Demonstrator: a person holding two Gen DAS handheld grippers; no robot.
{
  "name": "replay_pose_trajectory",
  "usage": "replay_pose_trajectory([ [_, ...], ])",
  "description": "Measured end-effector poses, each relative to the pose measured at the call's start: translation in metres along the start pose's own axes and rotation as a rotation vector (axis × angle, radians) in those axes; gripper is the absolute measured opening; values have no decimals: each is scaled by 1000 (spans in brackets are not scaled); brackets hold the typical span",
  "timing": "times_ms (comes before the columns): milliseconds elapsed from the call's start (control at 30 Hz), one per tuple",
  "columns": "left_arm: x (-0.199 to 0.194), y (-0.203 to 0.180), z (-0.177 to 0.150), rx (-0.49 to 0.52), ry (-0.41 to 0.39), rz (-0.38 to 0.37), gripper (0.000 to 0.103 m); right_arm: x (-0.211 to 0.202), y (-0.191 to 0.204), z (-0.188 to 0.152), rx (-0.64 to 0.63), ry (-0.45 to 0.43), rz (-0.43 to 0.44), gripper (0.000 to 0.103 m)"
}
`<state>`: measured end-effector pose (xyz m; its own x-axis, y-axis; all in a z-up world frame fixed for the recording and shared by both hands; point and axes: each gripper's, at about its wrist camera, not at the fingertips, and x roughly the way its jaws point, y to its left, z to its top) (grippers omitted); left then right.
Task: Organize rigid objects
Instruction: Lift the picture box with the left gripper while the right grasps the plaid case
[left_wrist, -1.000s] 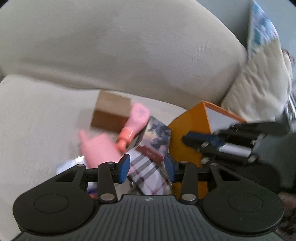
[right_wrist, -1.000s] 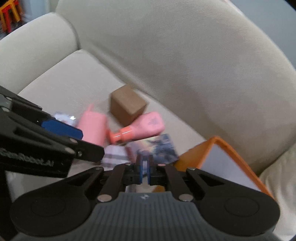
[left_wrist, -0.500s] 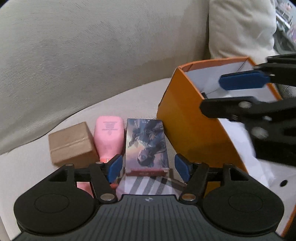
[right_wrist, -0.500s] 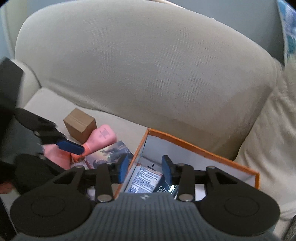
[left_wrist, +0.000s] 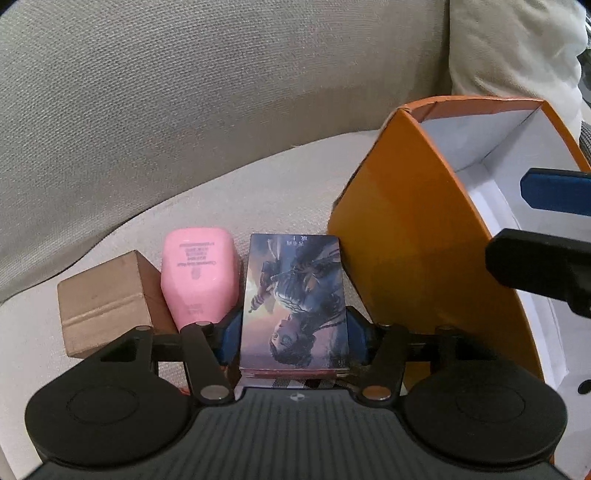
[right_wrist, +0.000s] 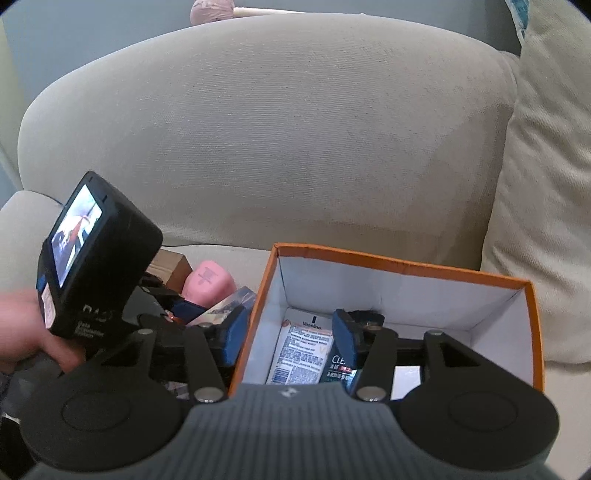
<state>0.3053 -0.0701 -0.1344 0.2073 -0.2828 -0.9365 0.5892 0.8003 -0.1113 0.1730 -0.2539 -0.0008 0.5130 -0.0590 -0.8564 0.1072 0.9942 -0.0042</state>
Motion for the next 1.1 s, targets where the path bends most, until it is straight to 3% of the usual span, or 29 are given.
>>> replay_pose_trajectory([
  [167, -13, 0, -9, -52, -23, 7, 64, -7, 0, 2, -5, 6, -6, 53],
  [400, -69, 15, -36, -109, -132, 7, 64, -11, 9, 4, -29, -12, -6, 53],
  [600, -120, 44, -78, -184, -218, 46, 64, -21, 40, 6, -154, -32, 99, 50],
  [767, -144, 74, -115, -288, -267, 101, 64, 2, 89, 4, -321, 90, 155, 53],
  [900, -147, 95, -135, -378, -276, 92, 64, 44, 123, -9, -490, 265, 170, 56],
  [1033, -142, 104, -151, -412, -278, 101, 64, 87, 139, -23, -600, 429, 97, 57],
  [1100, -141, 107, -155, -425, -282, 84, 64, 104, 136, -25, -580, 484, 60, 64],
])
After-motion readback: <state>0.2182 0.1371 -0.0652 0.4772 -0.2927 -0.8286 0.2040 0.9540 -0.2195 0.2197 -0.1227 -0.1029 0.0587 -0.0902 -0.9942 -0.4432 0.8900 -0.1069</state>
